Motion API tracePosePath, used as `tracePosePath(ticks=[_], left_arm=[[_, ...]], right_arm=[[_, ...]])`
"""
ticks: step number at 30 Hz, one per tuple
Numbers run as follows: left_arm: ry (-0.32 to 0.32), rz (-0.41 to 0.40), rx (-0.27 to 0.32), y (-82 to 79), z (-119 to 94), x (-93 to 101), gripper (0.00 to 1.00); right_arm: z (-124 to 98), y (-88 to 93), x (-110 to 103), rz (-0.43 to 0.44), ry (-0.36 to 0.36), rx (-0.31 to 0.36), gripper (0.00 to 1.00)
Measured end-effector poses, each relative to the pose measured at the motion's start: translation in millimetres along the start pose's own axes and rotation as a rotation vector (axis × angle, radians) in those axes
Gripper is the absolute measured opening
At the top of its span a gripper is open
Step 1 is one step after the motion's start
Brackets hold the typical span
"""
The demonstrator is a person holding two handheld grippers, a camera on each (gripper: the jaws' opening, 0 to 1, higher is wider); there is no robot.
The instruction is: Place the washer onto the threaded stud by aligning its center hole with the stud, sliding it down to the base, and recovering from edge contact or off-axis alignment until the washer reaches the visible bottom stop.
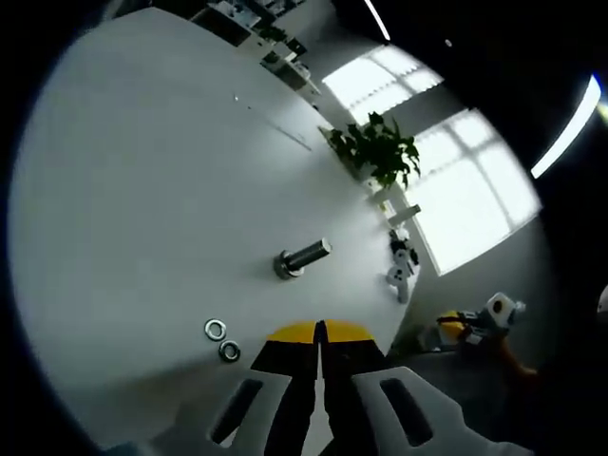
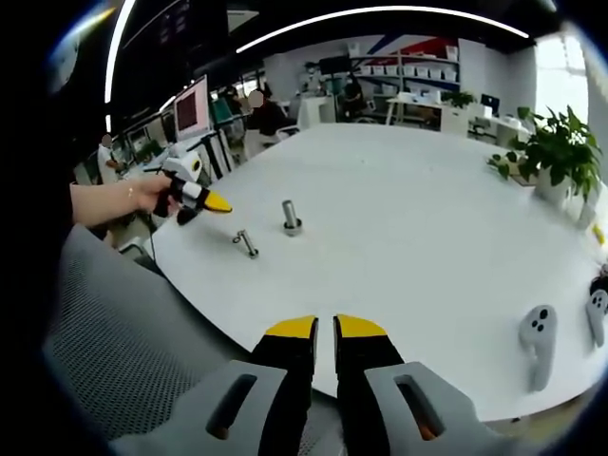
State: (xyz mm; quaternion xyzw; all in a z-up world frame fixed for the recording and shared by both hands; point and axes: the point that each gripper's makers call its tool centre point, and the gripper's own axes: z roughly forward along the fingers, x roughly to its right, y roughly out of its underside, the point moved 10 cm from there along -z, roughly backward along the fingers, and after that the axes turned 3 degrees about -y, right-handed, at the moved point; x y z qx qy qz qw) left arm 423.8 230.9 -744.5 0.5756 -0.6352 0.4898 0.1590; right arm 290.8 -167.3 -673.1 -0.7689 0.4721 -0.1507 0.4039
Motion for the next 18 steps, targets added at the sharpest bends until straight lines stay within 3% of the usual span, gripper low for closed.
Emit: tracePosePath(ticks=[7,11,18], left_arm=[[-0.011,0.003,0.003,0.0,-1,0.8,0.0],[-0.052,0.023,-0.002,-0.2,-2,-1.7,0.0],[-0.183,0.176,-0.07,-0.1,-7,-10.8,0.0]], right_arm=[[0,0.2,0,-0.001,-0.003,-0.005,0.09],[0,0.3,0,-0.001,-0.003,-0.006,0.09],[1,-0.3,-1,-0.001,-0.006,-0.005,0.09]])
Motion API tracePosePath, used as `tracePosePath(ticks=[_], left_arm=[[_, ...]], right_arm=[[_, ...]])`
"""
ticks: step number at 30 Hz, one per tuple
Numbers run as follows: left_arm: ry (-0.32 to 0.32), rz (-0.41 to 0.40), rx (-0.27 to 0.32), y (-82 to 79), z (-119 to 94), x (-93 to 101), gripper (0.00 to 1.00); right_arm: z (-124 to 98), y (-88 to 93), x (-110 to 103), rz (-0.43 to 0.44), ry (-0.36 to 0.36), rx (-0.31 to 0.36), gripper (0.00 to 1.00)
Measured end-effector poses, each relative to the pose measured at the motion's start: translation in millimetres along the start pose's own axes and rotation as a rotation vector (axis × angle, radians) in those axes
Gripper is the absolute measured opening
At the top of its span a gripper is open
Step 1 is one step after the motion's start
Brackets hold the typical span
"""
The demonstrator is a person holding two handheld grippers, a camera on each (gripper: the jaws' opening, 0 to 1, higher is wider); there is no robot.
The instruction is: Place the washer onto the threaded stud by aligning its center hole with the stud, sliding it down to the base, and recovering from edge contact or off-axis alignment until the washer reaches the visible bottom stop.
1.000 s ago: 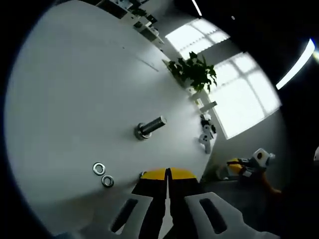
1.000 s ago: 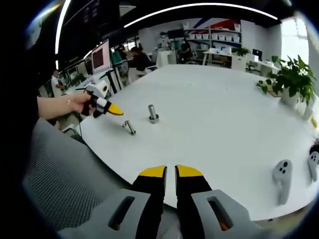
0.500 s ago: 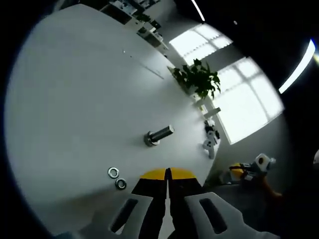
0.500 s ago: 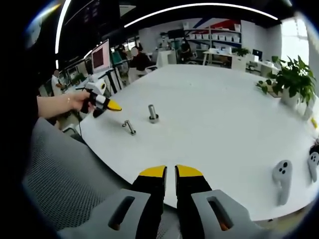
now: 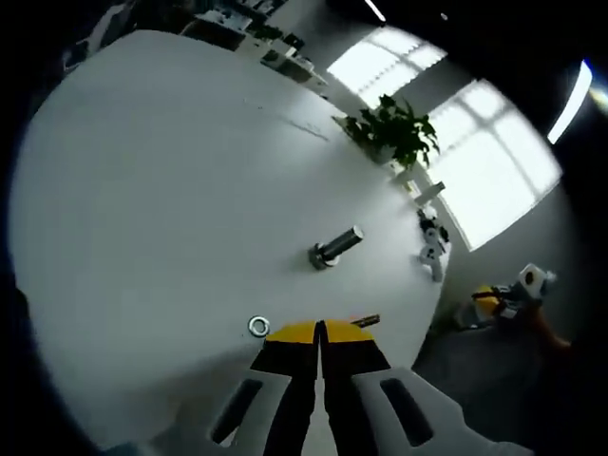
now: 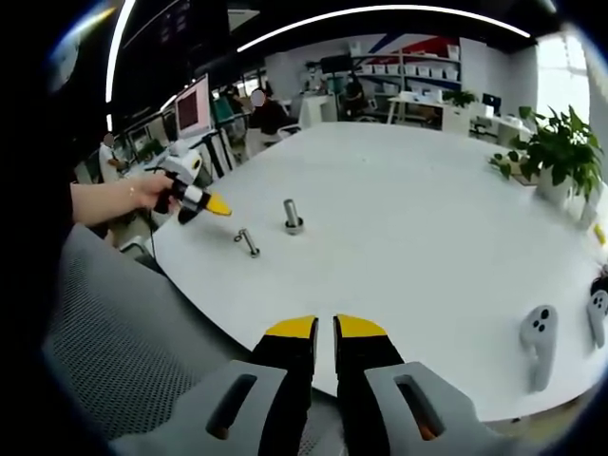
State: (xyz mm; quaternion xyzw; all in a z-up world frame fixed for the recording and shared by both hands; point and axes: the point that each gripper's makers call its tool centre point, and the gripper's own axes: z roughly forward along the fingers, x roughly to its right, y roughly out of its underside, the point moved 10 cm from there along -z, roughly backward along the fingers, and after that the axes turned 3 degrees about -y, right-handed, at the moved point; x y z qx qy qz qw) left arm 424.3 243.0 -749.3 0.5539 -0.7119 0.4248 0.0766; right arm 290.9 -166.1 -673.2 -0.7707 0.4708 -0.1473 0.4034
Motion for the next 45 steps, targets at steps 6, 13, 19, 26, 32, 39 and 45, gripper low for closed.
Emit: tracePosePath(ticks=[6,13,19,26,32,39,45], left_arm=[[-0.143,0.274,-0.102,3.1,2,-2.7,0.0],[-0.215,0.488,-0.201,3.1,11,-4.7,0.03],[-0.234,0.577,-0.236,3.1,17,-1.6,0.05],[-0.237,0.636,-0.272,1.4,26,1.3,0.05],[-0.235,0.664,-0.307,1.6,34,1.9,0.05],[-0.237,0.689,-0.332,2.0,39,2.7,0.05],[-0.221,0.689,-0.35,3.3,43,4.3,0.04]], right_arm=[[0,0.2,1,0.0,0.0,0.003,0.09],[0,0.2,1,0.0,0.0,0.004,0.09],[-1,0.4,2,0.003,0.002,0.007,0.09],[-1,0.4,2,0.004,0.002,0.007,0.09],[-1,0.6,1,0.005,0.003,0.006,0.09],[-1,0.8,2,0.009,0.002,0.007,0.09],[-1,0.8,2,0.01,0.003,0.008,0.09]])
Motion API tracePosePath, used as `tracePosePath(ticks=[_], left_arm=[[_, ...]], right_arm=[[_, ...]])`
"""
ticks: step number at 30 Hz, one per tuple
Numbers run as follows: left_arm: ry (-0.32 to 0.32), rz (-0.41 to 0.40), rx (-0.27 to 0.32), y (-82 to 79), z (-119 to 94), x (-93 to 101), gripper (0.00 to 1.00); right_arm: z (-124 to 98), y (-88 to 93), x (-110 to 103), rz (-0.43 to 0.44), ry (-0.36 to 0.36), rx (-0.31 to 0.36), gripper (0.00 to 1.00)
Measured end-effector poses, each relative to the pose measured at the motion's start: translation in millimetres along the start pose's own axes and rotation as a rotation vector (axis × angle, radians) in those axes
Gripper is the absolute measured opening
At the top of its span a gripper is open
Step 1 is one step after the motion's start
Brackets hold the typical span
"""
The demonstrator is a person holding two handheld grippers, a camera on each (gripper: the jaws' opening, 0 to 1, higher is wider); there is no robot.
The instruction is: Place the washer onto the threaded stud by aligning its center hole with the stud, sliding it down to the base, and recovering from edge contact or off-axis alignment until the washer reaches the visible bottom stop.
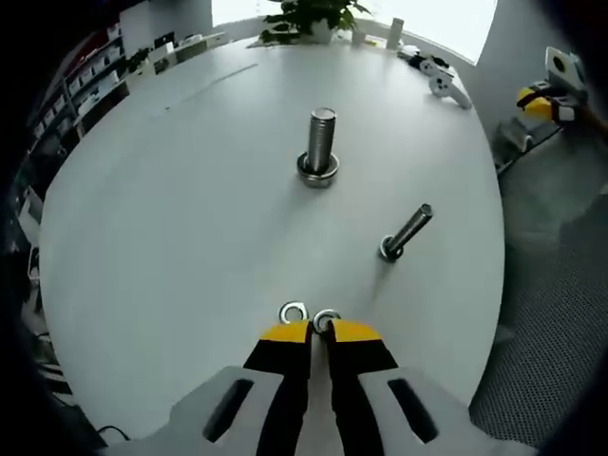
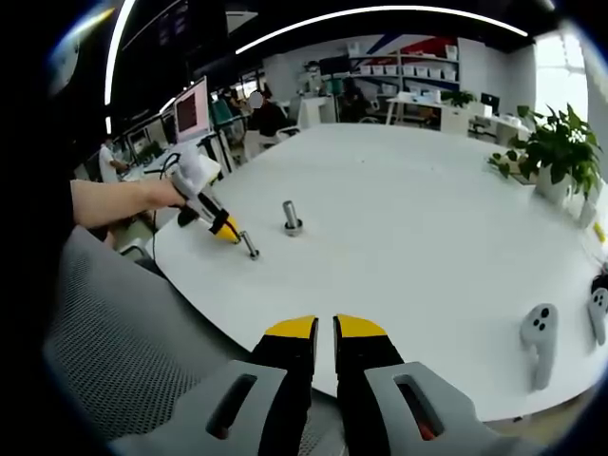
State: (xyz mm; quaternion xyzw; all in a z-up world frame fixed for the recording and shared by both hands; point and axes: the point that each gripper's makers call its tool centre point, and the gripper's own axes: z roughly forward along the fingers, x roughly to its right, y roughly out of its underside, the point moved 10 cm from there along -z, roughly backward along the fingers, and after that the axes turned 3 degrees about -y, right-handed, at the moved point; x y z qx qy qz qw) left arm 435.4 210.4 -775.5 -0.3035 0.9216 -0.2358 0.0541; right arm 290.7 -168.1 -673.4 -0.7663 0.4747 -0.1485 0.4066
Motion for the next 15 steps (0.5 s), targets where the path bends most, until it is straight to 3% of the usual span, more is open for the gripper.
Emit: tracePosePath(ticks=[6,15], left_arm=[[0.001,0.017,-0.005,-2.8,1.2,1.3,0.04],[-0.029,0.187,-0.042,-6.0,1.4,7.3,0.04]], right_arm=[[-0.1,0.2,0.0,-0.001,-0.001,0.0,0.09],[-0.4,0.3,1.1,-0.002,0.0,0.001,0.09]])
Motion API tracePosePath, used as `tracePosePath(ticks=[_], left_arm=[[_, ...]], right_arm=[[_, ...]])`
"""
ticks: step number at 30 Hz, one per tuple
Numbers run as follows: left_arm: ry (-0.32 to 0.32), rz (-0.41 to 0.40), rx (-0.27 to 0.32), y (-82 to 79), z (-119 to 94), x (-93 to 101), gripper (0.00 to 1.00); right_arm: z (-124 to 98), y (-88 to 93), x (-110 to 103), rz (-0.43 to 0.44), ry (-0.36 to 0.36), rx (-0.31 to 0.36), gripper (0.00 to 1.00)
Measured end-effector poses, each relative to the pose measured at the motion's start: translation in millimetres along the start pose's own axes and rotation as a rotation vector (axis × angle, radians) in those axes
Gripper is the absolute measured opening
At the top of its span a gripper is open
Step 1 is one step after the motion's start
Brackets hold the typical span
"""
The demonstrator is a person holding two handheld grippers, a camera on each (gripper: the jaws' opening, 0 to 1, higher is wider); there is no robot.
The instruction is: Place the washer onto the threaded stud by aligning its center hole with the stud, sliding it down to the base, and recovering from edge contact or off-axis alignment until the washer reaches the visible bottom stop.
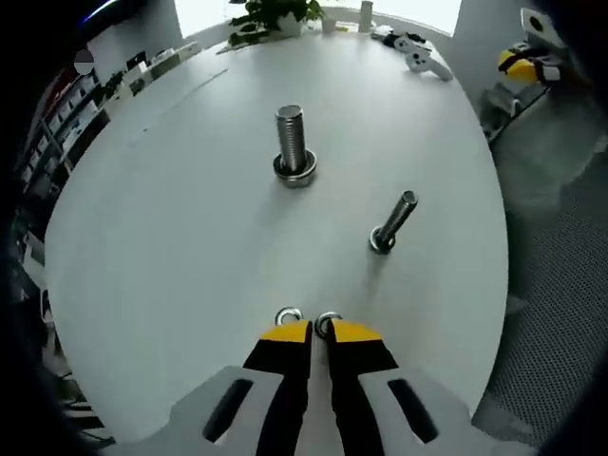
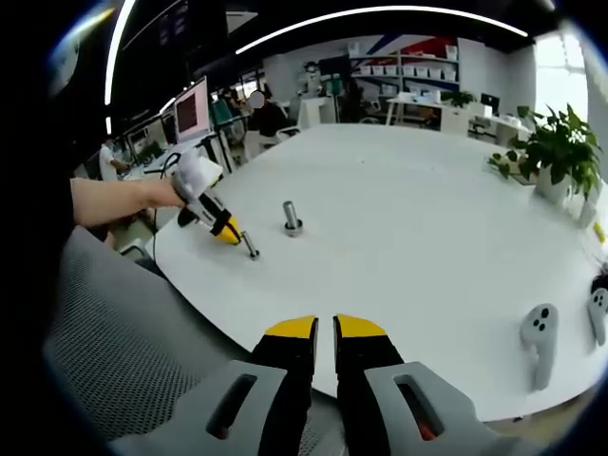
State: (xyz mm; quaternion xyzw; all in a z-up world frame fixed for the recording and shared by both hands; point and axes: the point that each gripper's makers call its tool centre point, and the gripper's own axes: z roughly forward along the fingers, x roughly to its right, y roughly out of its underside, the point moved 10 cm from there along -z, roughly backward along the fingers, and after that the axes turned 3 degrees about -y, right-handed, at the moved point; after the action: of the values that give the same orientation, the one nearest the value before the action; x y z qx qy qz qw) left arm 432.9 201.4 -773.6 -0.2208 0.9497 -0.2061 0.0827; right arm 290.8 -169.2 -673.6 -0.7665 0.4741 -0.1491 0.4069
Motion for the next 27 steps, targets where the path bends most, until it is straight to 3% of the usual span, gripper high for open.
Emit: tracePosePath(ticks=[6,13,24,27], left_arm=[[-0.025,0.085,-0.008,-0.4,1,3.8,0.01],[-0.042,0.056,-0.019,-1.1,0,5.6,0.0],[-0.04,0.004,0.016,-3.3,-12,4.1,0.0],[-0.024,-0.033,0.048,-6.7,-18,4.1,0.0]], right_arm=[[0,-0.2,0,-0.001,-0.001,0.001,0.09],[1,-0.6,-1,-0.003,-0.004,0.001,0.09],[1,-1.1,-1,-0.004,-0.01,0.007,0.09],[1,-1.0,-1,-0.003,-0.009,0.008,0.09]])
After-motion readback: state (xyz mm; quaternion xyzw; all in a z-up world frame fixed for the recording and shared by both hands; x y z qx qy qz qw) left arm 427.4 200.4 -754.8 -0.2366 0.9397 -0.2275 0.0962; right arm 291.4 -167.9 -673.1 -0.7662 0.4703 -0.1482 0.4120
